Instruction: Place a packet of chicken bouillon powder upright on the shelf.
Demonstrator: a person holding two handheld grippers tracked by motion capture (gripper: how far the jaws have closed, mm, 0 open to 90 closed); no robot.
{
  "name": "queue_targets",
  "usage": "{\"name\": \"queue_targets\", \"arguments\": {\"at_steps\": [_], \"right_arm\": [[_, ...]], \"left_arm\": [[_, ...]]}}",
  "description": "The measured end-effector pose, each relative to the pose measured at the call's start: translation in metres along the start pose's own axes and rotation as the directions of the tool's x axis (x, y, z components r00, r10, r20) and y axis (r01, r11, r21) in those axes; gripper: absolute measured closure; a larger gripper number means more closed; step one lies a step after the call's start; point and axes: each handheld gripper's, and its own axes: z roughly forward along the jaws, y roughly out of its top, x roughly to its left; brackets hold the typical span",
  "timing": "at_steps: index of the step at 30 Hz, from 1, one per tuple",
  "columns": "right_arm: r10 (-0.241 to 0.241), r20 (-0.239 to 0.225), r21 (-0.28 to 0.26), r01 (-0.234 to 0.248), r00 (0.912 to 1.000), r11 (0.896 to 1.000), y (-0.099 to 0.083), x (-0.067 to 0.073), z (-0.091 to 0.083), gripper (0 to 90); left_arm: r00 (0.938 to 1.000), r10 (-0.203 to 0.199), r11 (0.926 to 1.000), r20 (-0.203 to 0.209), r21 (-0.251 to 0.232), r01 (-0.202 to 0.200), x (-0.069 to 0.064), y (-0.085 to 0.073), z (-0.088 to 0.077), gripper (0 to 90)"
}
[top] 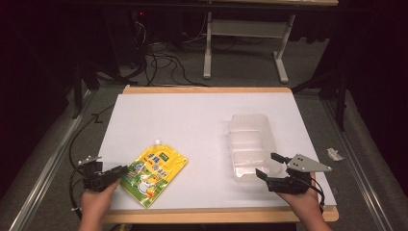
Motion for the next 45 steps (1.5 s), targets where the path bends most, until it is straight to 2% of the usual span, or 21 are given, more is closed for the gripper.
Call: {"name": "queue_targets", "arguments": {"at_steps": [2,5,8,13,16,19,20,21,23,24,25,27,28,29,31,32,33,35,37,43,45], "right_arm": [[-0.002,0.000,0.001,0.002,1.0000,1.000,0.000,0.000,0.000,19.1],[-0.001,0.001,0.006,0.001,1.0000,1.000,0.000,0.001,0.001,19.3],[-0.005,0.001,0.008,0.005,1.0000,1.000,0.000,0.001,0.001,19.5],[-0.001,0.002,0.004,0.001,1.0000,1.000,0.000,0.001,0.001,19.9],[0.000,0.002,0.003,0.000,1.0000,1.000,0.000,0.001,0.001,20.0],[0.002,0.002,0.002,-0.002,1.0000,1.000,0.000,0.001,0.000,20.2],[0.002,0.002,0.003,-0.002,1.0000,1.000,0.000,0.001,0.000,20.3],[0.002,0.002,0.003,-0.002,1.0000,1.000,0.000,0.001,0.000,20.3],[-0.001,0.003,0.002,0.001,1.0000,1.000,0.000,0.001,0.000,20.4],[0.000,0.004,0.002,0.000,1.0000,1.000,0.000,0.000,0.000,20.5],[0.000,0.004,0.002,0.000,1.0000,1.000,0.000,0.000,0.000,20.5],[0.000,0.005,0.002,0.000,1.0000,1.000,0.000,0.001,0.000,20.6],[0.000,0.005,0.003,0.000,1.0000,1.000,0.000,0.001,0.000,20.6],[0.001,0.006,0.003,-0.001,1.0000,1.000,0.000,0.001,0.000,20.6],[0.001,0.006,0.003,-0.001,1.0000,1.000,0.000,0.001,0.000,20.7],[0.001,0.007,0.003,-0.001,1.0000,1.000,0.000,0.001,0.000,20.8],[0.001,0.007,0.003,-0.001,1.0000,1.000,0.000,0.001,0.000,20.8],[0.005,0.009,0.006,-0.005,1.0000,1.000,-0.001,0.001,0.000,20.9],[0.002,0.010,0.006,-0.002,1.0000,1.000,-0.001,0.001,0.001,20.9],[-0.003,0.011,0.006,0.003,0.9999,1.000,0.000,0.001,0.001,21.0],[0.003,0.010,0.007,-0.004,0.9999,1.000,-0.001,0.001,0.001,21.0]], "left_arm": [[0.9994,-0.022,0.9997,0.025,0.004,0.022,0.002,0.000,0.000,67.0],[0.9983,-0.041,0.9991,0.042,0.010,0.040,0.004,-0.001,0.000,67.3],[0.9975,-0.036,0.9991,0.060,0.022,0.035,0.004,-0.002,0.000,71.4],[0.9951,0.020,0.9972,0.096,0.069,-0.027,-0.006,-0.004,0.003,78.3],[0.9913,0.056,0.9934,0.119,0.093,-0.068,-0.015,-0.006,0.006,82.3],[0.9855,0.084,0.9882,0.148,0.115,-0.102,-0.024,-0.007,0.010,84.1],[0.9810,0.098,0.9838,0.167,0.133,-0.121,-0.030,-0.009,0.012,84.4],[0.9810,0.098,0.9838,0.167,0.133,-0.121,-0.030,-0.009,0.012,84.6],[0.9743,0.116,0.9775,0.193,0.152,-0.146,-0.036,-0.010,0.015,84.8],[0.9686,0.134,0.9707,0.209,0.169,-0.171,-0.042,-0.012,0.016,85.4],[0.9686,0.134,0.9707,0.209,0.169,-0.171,-0.042,-0.012,0.016,85.6],[0.9604,0.161,0.9613,0.228,0.185,-0.205,-0.049,-0.014,0.019,86.3],[0.9586,0.172,0.9572,0.227,0.192,-0.217,-0.052,-0.014,0.019,88.1],[0.9497,0.179,0.9482,0.257,0.212,-0.236,-0.055,-0.016,0.022,90.0],[0.9412,0.171,0.9515,0.291,0.199,-0.235,-0.062,-0.017,0.023,90.0],[0.9369,0.204,0.9451,0.284,0.192,-0.264,-0.070,-0.018,0.024,90.0],[0.9369,0.204,0.9451,0.284,0.192,-0.264,-0.070,-0.018,0.024,90.0],[0.9307,0.223,0.9409,0.290,0.185,-0.283,-0.075,-0.018,0.024,90.0],[0.9280,0.243,0.9376,0.283,0.177,-0.299,-0.078,-0.018,0.024,90.0],[0.9319,0.282,0.9383,0.228,0.137,-0.318,-0.082,-0.014,0.027,90.0],[0.9368,0.278,0.9467,0.212,0.105,-0.305,-0.082,-0.009,0.031,85.7]]}}
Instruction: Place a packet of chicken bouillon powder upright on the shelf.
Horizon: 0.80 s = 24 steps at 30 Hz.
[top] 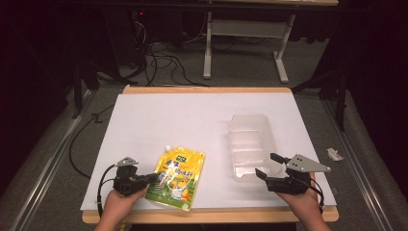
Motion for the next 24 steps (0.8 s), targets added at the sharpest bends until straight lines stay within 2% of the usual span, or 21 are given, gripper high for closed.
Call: {"name": "queue_targets", "arguments": {"at_steps": [4,5,7,8,10,11,13,15,18,24], "right_arm": [[-0.007,0.001,0.001,0.007,1.0000,1.000,0.000,0.000,0.001,21.0],[-0.002,0.001,0.001,0.002,1.0000,1.000,0.000,0.000,0.001,21.0],[-0.005,-0.001,0.000,0.005,1.0000,1.000,0.000,0.000,0.001,21.0],[-0.008,0.000,0.004,0.008,1.0000,1.000,0.000,-0.001,0.002,21.0],[-0.010,-0.002,0.004,0.010,0.9999,1.000,0.000,-0.001,0.003,21.0],[-0.003,-0.002,0.010,0.003,1.0000,1.000,0.000,0.001,0.004,21.1],[-0.010,-0.005,0.007,0.010,0.9999,1.000,0.000,0.001,0.004,21.1],[-0.008,-0.001,0.012,0.008,1.0000,1.000,0.000,0.002,0.004,21.0],[-0.008,0.002,0.013,0.008,1.0000,1.000,-0.001,0.001,0.003,21.2],[-0.012,0.003,0.016,0.012,0.9999,1.000,-0.002,0.000,0.003,21.4]], "left_arm": [[0.9996,-0.012,0.9979,-0.025,-0.063,0.010,0.003,0.009,0.003,79.1],[0.9992,-0.013,0.9967,-0.037,-0.081,0.010,0.004,0.012,0.004,71.5],[0.9986,-0.034,0.9946,-0.041,-0.100,0.030,0.006,0.014,0.007,68.8],[0.9978,-0.050,0.9938,-0.044,-0.101,0.046,0.009,0.016,0.012,63.0],[0.9969,-0.063,0.9927,-0.046,-0.105,0.058,0.012,0.018,0.014,60.2],[0.9949,-0.092,0.9907,-0.041,-0.104,0.088,0.019,0.021,0.021,57.0],[0.9942,-0.100,0.9912,-0.039,-0.091,0.096,0.022,0.022,0.024,56.6],[0.9932,-0.101,0.9923,-0.057,-0.078,0.097,0.025,0.024,0.030,55.4],[0.9910,-0.133,0.9889,-0.016,-0.068,0.132,0.031,0.027,0.038,53.6],[0.9937,-0.112,0.9912,0.008,-0.070,0.112,0.035,0.037,0.048,51.0]]}}
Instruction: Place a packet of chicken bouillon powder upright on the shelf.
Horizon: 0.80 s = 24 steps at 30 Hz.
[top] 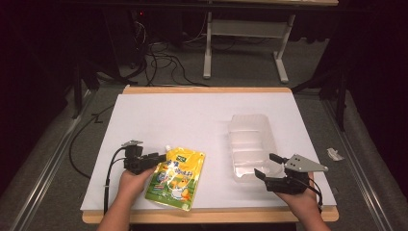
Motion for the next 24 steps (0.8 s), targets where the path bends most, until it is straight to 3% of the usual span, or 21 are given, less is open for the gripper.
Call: {"name": "queue_targets", "arguments": {"at_steps": [2,7,10,12,16,19,20,21,24], "right_arm": [[0.000,0.001,0.001,0.000,1.0000,1.000,0.000,0.000,0.000,21.4],[-0.006,-0.001,0.003,0.006,1.0000,1.000,0.000,0.000,0.002,21.6],[-0.002,-0.002,0.012,0.002,1.0000,1.000,0.000,0.001,0.003,21.7],[-0.008,-0.003,0.011,0.009,1.0000,1.000,0.000,0.001,0.004,21.8],[-0.003,-0.001,0.011,0.003,1.0000,1.000,0.000,0.001,0.003,21.9],[-0.003,-0.002,0.006,0.003,1.0000,1.000,0.000,0.000,0.002,22.3],[-0.004,-0.003,0.003,0.004,1.0000,1.000,0.000,0.000,0.002,22.5],[-0.004,-0.003,0.003,0.004,1.0000,1.000,0.000,0.000,0.002,22.5],[-0.010,-0.002,0.000,0.010,0.9999,1.000,0.000,-0.001,0.001,22.8]], "left_arm": [[0.9999,0.008,1.0000,0.011,0.005,-0.008,0.000,0.002,0.002,50.7],[0.9968,-0.022,0.9995,0.077,0.022,0.020,0.004,0.003,0.006,55.8],[0.9903,-0.065,0.9973,0.123,0.043,0.060,0.008,0.001,0.007,65.0],[0.9904,-0.065,0.9970,0.122,0.051,0.059,0.009,0.001,0.006,69.4],[0.9936,-0.025,0.9980,0.110,0.060,0.018,0.003,-0.001,0.007,83.5],[0.9957,0.024,0.9981,0.090,0.054,-0.029,-0.004,-0.002,0.006,88.6],[0.9957,0.061,0.9963,0.070,0.057,-0.065,-0.010,-0.003,0.005,90.0],[0.9957,0.061,0.9963,0.070,0.057,-0.065,-0.010,-0.003,0.005,90.0],[0.9933,0.115,0.9928,0.004,0.031,-0.116,-0.024,-0.005,0.001,90.0]]}}
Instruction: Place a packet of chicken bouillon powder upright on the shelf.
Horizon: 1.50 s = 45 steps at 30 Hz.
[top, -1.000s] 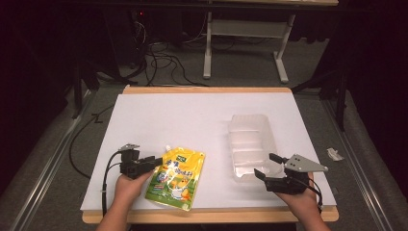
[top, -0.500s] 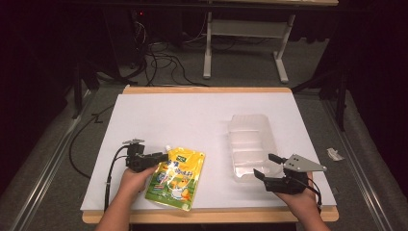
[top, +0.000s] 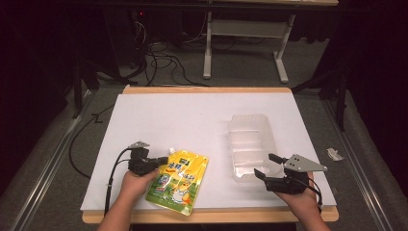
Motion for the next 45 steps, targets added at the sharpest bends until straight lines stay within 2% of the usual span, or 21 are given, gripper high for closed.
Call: {"name": "queue_targets", "arguments": {"at_steps": [2,6,9,12,16,17,18,21,22,25,27,28,32,35,36,38,39,41,42,44,45], "right_arm": [[0.001,0.001,-0.001,-0.001,1.0000,1.000,0.000,0.000,-0.001,22.9],[0.005,0.006,-0.002,-0.005,1.0000,1.000,0.000,0.001,-0.002,23.1],[0.007,0.008,-0.005,-0.007,0.9999,1.000,0.001,0.001,-0.002,23.2],[0.004,0.011,-0.007,-0.003,0.9999,1.000,0.001,0.002,-0.003,23.3],[0.001,0.006,-0.016,-0.001,1.0000,1.000,0.002,0.004,-0.004,23.4],[-0.003,0.006,-0.017,0.003,1.0000,1.000,0.003,0.005,-0.004,23.3],[0.000,0.005,-0.015,0.000,1.0000,1.000,0.003,0.006,-0.004,23.2],[-0.007,-0.007,-0.022,0.007,0.9999,1.000,0.005,0.013,-0.004,22.8],[-0.010,-0.009,-0.023,0.010,0.9999,1.000,0.005,0.014,-0.004,22.6],[-0.013,-0.022,-0.035,0.012,0.9997,0.999,0.008,0.022,-0.003,22.4],[-0.013,-0.027,-0.036,0.012,0.9996,0.999,0.010,0.026,-0.001,22.4],[-0.022,-0.030,-0.040,0.021,0.9993,0.999,0.010,0.027,-0.001,22.4],[-0.027,-0.044,-0.040,0.025,0.9987,0.999,0.012,0.034,0.002,22.4],[-0.012,-0.063,-0.049,0.009,0.9979,0.999,0.014,0.038,0.004,22.2],[-0.002,-0.073,-0.052,-0.002,0.9973,0.999,0.016,0.040,0.005,21.8],[0.031,-0.099,-0.061,-0.037,0.9946,0.997,0.020,0.042,0.007,20.5],[0.047,-0.107,-0.067,-0.054,0.9931,0.996,0.024,0.046,0.009,20.1],[0.045,-0.106,-0.070,-0.053,0.9934,0.996,0.028,0.050,0.012,19.1],[0.043,-0.108,-0.071,-0.051,0.9933,0.996,0.031,0.052,0.014,18.4],[0.041,-0.109,-0.066,-0.048,0.9932,0.997,0.035,0.057,0.019,17.7],[0.041,-0.109,-0.066,-0.048,0.9932,0.997,0.035,0.057,0.019,17.7]], "left_arm": [[0.9988,0.020,0.9994,-0.045,-0.027,-0.021,-0.010,0.000,-0.003,90.0],[0.9912,0.060,0.9939,-0.118,-0.085,-0.070,-0.029,0.000,-0.010,90.0],[0.9802,0.119,0.9831,-0.158,-0.119,-0.139,-0.041,-0.001,-0.015,90.0],[0.9751,0.146,0.9713,-0.167,-0.163,-0.173,-0.050,-0.001,-0.022,90.0],[0.9614,0.206,0.9401,-0.183,-0.236,-0.246,-0.067,-0.001,-0.034,90.0],[0.9588,0.215,0.9346,-0.185,-0.246,-0.257,-0.070,-0.002,-0.036,90.0],[0.9527,0.235,0.9238,-0.192,-0.261,-0.281,-0.074,-0.002,-0.039,90.0],[0.9444,0.264,0.9023,-0.196,-0.296,-0.314,-0.083,-0.004,-0.045,90.0],[0.9387,0.281,0.8913,-0.200,-0.308,-0.333,-0.087,-0.004,-0.048,90.0],[0.9288,0.306,0.8678,-0.209,-0.340,-0.362,-0.094,-0.003,-0.051,90.0],[0.9268,0.311,0.8527,-0.210,-0.369,-0.370,-0.097,-0.002,-0.056,90.0],[0.9243,0.318,0.8422,-0.211,-0.385,-0.378,-0.099,-0.001,-0.059,90.0],[0.9250,0.306,0.8100,-0.226,-0.449,-0.377,-0.102,0.003,-0.068,90.0],[0.9235,0.305,0.7967,-0.233,-0.469,-0.381,-0.103,0.005,-0.071,90.0],[0.9191,0.311,0.7864,-0.242,-0.478,-0.392,-0.103,0.005,-0.072,90.0],[0.9142,0.315,0.7719,-0.255,-0.492,-0.403,-0.105,0.005,-0.074,90.0],[0.9133,0.315,0.7681,-0.258,-0.496,-0.405,-0.105,0.004,-0.075,90.0],[0.9088,0.319,0.7528,-0.269,-0.511,-0.415,-0.106,0.004,-0.076,90.0],[0.9049,0.325,0.7475,-0.275,-0.511,-0.424,-0.107,0.004,-0.077,90.0],[0.9016,0.334,0.7365,-0.275,-0.521,-0.432,-0.108,0.005,-0.077,90.0],[0.9016,0.334,0.7365,-0.275,-0.521,-0.432,-0.108,0.005,-0.077,90.0]]}}
